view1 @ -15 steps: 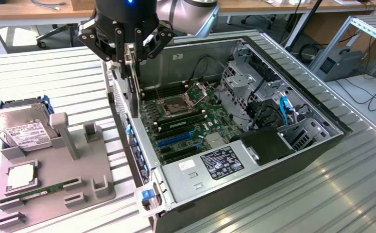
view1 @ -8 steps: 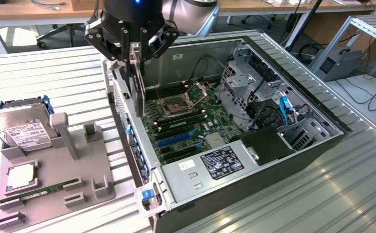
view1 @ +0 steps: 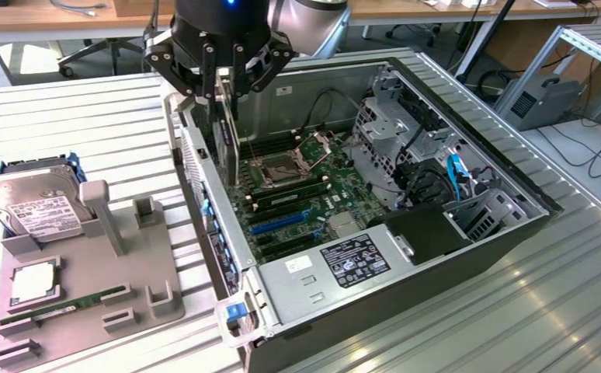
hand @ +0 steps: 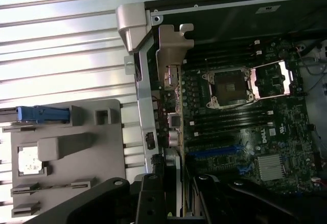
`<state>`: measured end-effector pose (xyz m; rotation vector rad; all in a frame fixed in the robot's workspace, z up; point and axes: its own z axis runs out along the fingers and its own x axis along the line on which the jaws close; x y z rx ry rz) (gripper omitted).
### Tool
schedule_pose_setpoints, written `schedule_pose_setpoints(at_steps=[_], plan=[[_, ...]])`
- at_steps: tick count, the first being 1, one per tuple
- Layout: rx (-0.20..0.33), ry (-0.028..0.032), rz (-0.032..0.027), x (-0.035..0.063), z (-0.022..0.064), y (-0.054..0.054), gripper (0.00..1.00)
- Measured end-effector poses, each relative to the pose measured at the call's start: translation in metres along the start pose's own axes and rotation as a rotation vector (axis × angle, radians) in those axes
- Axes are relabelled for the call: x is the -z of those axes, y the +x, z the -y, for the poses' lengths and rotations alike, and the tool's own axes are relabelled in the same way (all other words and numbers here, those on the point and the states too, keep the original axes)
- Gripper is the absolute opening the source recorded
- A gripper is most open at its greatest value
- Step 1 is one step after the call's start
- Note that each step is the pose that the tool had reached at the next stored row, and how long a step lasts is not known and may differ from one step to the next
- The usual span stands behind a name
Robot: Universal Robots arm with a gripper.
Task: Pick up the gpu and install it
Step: 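Pick up the gpu and move the gpu toward the slot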
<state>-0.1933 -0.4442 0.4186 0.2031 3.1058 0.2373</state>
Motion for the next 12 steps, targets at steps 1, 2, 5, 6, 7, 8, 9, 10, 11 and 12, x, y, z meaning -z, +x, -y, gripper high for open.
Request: schedule_pose_setpoints(at_steps=[1, 2, 5, 6, 7, 8, 9, 10, 11, 12], plan=[[0.000, -0.0001, 0.0000, 0.0000, -0.0001, -0.0008, 0.27], [0.000, 0.0000, 0.0000, -0.0001, -0.0002, -0.0016, 0.27], [0.000, -0.0001, 0.0000, -0.0001, -0.0006, -0.0043, 0.27], [0.000, 0.0000, 0.0000, -0.0002, -0.0006, -0.0050, 0.27], [0.000, 0.0000, 0.0000, -0.0002, -0.0008, -0.0060, 0.27], [0.000, -0.0001, 0.0001, -0.0002, -0.0009, -0.0069, 0.27], [0.000, -0.0001, 0.0000, -0.0002, -0.0010, -0.0077, 0.27], [0.000, 0.0000, 0.0000, -0.0002, -0.0011, -0.0085, 0.27], [0.000, -0.0001, 0.0000, -0.0003, -0.0012, -0.0094, 0.27], [0.000, 0.0000, 0.0000, -0.0003, -0.0013, -0.0103, 0.27]])
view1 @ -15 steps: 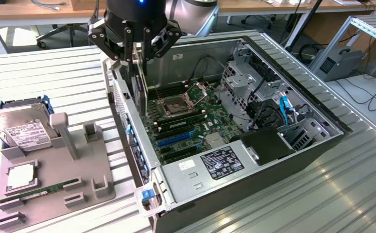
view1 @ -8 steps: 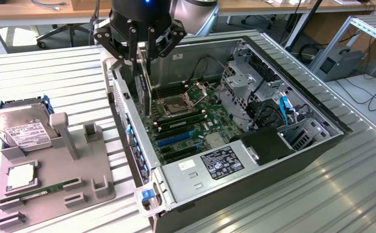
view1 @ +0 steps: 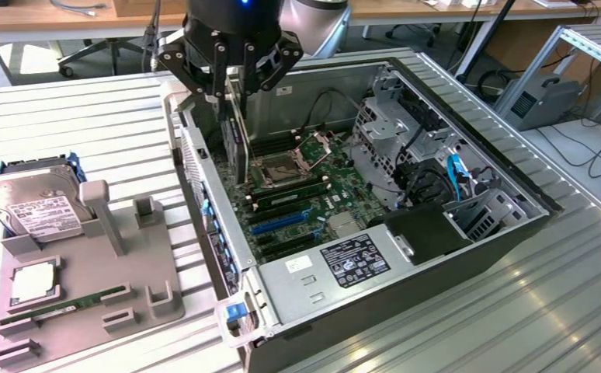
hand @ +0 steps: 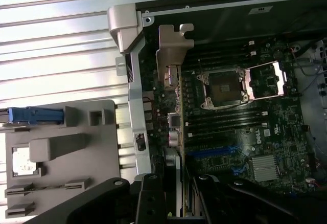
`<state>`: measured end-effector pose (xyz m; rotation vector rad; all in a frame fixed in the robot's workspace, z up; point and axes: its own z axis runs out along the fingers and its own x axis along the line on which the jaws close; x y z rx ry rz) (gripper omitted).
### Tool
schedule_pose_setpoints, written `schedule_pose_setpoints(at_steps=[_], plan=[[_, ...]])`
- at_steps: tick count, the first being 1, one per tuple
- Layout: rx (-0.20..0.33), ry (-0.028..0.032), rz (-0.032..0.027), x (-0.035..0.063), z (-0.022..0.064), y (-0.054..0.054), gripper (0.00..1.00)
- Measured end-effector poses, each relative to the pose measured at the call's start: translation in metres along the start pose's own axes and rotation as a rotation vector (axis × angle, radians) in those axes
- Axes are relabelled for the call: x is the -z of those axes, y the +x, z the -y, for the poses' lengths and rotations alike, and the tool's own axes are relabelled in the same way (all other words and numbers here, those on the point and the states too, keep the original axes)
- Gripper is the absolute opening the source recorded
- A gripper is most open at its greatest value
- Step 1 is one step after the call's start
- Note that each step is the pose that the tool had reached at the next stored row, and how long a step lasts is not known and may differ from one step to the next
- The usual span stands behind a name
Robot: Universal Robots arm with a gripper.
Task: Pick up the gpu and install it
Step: 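Pick up the gpu and move the gpu toward the slot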
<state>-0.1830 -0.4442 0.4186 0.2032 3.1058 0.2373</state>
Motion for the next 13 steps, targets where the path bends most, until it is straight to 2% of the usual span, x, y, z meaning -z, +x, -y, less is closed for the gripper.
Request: schedule_pose_setpoints(at_steps=[13], plan=[[0.000, 0.0000, 0.0000, -0.0004, -0.0016, -0.012, 0.27]])
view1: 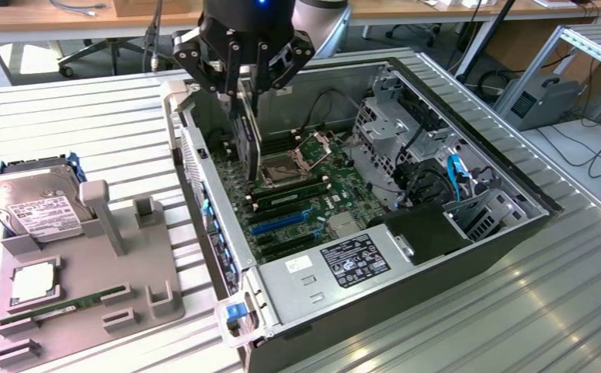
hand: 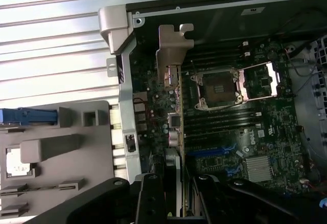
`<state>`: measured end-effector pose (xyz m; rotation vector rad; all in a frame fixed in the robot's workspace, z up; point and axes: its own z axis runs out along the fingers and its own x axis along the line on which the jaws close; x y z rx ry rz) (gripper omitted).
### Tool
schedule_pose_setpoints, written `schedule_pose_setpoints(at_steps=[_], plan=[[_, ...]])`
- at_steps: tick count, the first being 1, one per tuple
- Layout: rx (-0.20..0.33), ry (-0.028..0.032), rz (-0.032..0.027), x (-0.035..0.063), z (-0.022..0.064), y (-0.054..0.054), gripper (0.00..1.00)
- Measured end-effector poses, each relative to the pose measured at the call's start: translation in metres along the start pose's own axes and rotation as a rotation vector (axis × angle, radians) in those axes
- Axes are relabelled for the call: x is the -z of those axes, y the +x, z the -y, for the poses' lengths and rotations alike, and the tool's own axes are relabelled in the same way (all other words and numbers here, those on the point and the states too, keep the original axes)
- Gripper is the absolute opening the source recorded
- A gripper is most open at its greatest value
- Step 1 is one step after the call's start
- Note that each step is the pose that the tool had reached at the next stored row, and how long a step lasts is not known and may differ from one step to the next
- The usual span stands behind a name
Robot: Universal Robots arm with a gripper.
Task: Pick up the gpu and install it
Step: 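Pick up the gpu and move the gpu toward the slot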
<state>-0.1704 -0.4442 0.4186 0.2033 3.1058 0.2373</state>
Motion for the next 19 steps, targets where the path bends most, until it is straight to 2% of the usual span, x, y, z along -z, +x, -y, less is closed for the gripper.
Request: schedule_pose_setpoints(at_steps=[19], plan=[[0.000, -0.0001, 0.0000, -0.0006, -0.0023, -0.018, 0.27]])
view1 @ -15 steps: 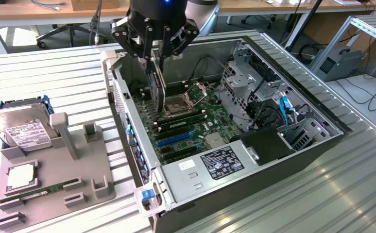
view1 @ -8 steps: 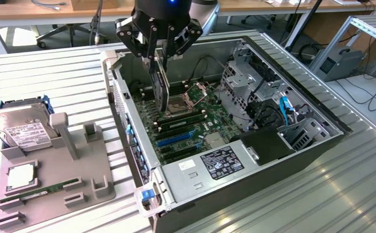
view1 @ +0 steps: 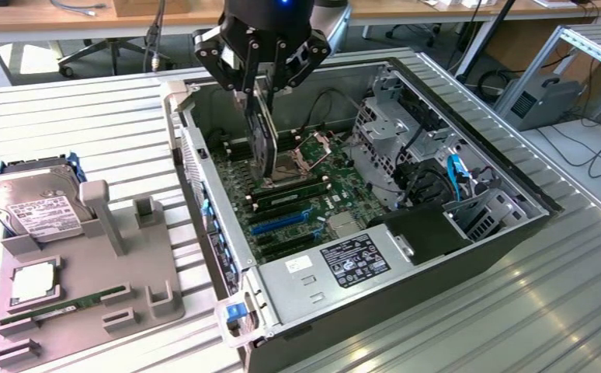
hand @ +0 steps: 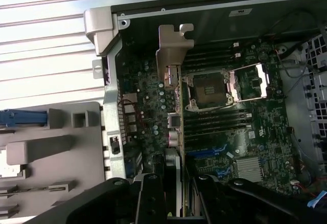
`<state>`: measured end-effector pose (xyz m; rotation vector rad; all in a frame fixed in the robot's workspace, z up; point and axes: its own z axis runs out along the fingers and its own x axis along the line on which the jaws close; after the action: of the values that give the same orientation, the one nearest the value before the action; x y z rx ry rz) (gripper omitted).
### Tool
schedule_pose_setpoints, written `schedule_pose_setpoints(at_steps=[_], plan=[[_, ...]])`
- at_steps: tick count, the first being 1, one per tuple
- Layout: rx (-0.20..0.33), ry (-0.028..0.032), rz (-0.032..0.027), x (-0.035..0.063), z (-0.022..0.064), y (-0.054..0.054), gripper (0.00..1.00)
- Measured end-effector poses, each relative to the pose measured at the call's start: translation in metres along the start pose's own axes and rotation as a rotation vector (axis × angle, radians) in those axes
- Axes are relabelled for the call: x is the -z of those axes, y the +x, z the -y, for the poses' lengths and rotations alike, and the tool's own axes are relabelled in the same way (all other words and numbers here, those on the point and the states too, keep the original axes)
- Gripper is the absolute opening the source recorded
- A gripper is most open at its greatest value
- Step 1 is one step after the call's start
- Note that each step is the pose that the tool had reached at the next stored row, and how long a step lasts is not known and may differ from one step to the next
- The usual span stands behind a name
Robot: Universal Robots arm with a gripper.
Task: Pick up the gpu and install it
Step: 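Pick up the gpu and move the gpu toward the slot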
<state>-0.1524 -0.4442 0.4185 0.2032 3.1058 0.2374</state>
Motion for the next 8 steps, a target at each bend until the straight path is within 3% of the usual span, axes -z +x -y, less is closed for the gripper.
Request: schedule_pose_setpoints(at_steps=[8], plan=[[0.000, -0.0001, 0.0000, -0.0004, -0.0011, -0.0087, 0.27]])
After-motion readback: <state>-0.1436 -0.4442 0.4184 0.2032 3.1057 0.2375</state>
